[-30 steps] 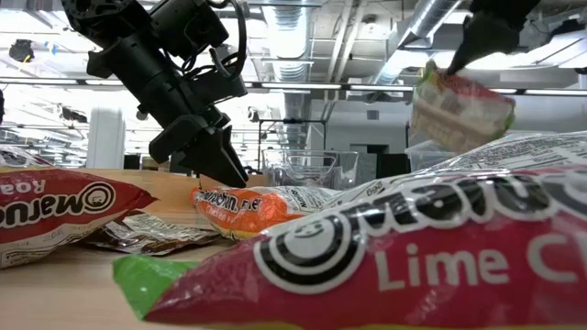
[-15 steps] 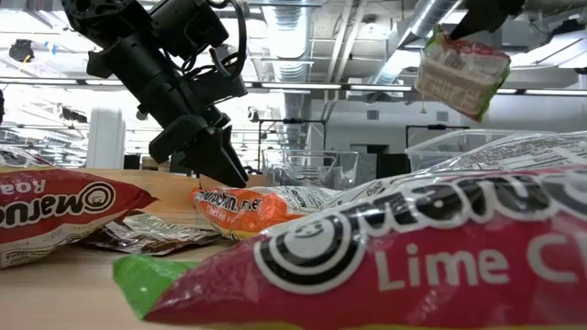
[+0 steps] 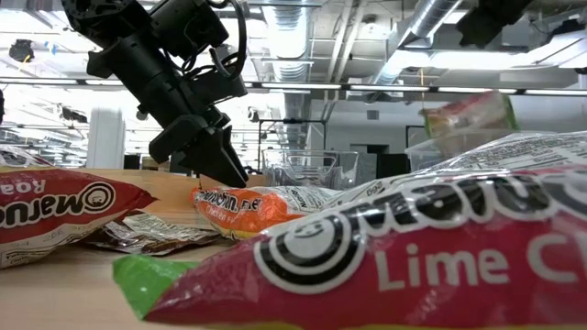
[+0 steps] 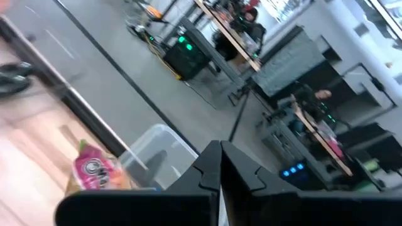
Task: Pick & Place Food Item
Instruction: Put the orange noodle pack into the transparent container
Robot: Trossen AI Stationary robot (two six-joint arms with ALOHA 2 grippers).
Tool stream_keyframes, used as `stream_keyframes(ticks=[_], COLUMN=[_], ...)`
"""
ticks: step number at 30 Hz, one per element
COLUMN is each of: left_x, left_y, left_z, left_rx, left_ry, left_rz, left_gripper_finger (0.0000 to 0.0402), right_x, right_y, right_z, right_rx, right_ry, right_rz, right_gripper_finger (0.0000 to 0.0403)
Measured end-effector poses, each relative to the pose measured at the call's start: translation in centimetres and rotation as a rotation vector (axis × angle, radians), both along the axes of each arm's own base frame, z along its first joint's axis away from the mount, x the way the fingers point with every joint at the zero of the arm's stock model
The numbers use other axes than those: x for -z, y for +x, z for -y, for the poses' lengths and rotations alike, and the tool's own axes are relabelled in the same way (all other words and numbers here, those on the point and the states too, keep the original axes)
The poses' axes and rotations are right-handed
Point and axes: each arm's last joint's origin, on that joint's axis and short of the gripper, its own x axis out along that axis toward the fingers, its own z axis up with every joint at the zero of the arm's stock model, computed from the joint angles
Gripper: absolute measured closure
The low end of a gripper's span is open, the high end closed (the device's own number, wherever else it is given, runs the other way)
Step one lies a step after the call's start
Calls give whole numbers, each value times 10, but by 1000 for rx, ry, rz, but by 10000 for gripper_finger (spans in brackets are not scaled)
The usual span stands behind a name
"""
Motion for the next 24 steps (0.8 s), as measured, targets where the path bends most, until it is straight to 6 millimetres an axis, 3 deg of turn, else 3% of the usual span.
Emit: stream_keyframes(ticks=[8, 24], left_x=[0, 0], left_y=[0, 0], left_z=[0, 0], left_rx=[0, 0], left_ry=[0, 0], left_rz=[0, 0], left_gripper_finger=[257, 257], right_x=[0, 1], right_y=[-1, 0], right_z=[9, 9], right_rx=[65, 59], right_ry=[3, 33], right_rz=[-5, -5], right_gripper_finger=[403, 403])
